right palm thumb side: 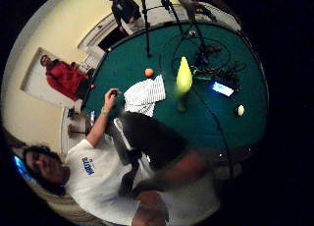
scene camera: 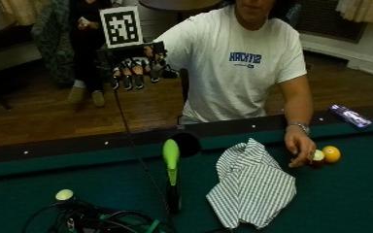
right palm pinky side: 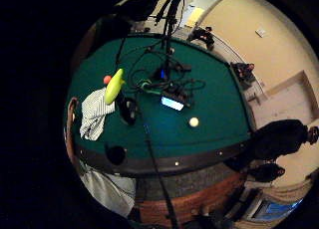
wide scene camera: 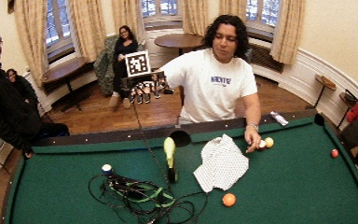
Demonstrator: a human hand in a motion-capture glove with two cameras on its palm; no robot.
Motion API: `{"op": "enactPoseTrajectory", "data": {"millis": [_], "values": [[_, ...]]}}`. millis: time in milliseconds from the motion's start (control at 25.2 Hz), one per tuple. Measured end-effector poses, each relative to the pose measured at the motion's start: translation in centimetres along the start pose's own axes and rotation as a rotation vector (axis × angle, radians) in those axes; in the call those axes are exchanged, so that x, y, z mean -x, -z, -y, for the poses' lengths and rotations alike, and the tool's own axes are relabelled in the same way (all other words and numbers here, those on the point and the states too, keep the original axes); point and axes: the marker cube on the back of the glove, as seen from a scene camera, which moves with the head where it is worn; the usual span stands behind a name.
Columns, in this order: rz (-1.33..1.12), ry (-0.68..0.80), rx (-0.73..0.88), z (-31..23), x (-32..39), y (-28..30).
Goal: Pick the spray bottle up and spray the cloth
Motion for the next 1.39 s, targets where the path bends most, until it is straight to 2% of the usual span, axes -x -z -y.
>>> {"op": "enactPoseTrajectory", "data": {"millis": [159, 437, 795, 954, 1391], "values": [[0.006, -0.067, -0.004, -0.1, -0.1, -0.3], [0.018, -0.058, 0.049, -1.1, -1.5, -1.4], [0.028, -0.074, 0.037, -1.9, -2.5, -3.5], [0.044, -0.059, 0.067, -3.0, -3.1, -5.7], [0.196, -0.168, 0.14, -7.4, -5.9, -16.1]]}}
